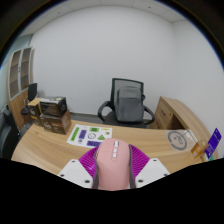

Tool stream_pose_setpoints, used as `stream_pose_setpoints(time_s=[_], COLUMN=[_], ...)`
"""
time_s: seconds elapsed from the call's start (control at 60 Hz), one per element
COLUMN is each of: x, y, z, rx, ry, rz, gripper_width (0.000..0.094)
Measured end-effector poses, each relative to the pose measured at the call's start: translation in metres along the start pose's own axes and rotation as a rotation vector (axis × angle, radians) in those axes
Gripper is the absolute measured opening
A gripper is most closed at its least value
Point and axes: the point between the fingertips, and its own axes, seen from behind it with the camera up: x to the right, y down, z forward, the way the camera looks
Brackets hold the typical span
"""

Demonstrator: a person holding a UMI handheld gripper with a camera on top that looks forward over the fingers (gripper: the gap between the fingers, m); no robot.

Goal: Arrange mouse

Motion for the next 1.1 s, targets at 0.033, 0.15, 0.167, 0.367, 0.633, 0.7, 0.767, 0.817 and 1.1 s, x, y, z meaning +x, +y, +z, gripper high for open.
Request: stream_pose_setpoints(time_s=[0.033,0.15,0.167,0.367,0.633,0.7,0.767,0.817,1.1], x=[0.034,0.091,0.095,0.107,0.112,0.109,0.103,0.098,0.049], y=[0.032,0.120,0.128,0.159,0.158,0.151,0.145,0.143,0.135], z=[0.004,0.010,0.010,0.012,0.011,0.004,-0.010,-0.024,-0.164], rx=[-0.063,-0.221,-0.235,-0.236,-0.262,-0.248,-0.239,-0.227,-0.160], ry=[0.029,0.072,0.071,0.050,0.057,0.056,0.051,0.048,0.063], rz=[0.025,0.101,0.111,0.095,0.098,0.123,0.136,0.135,0.128], gripper_width=[0.0410,0.0412,0.0412,0.0423,0.0708,0.0855,0.0840,0.0840,0.0838])
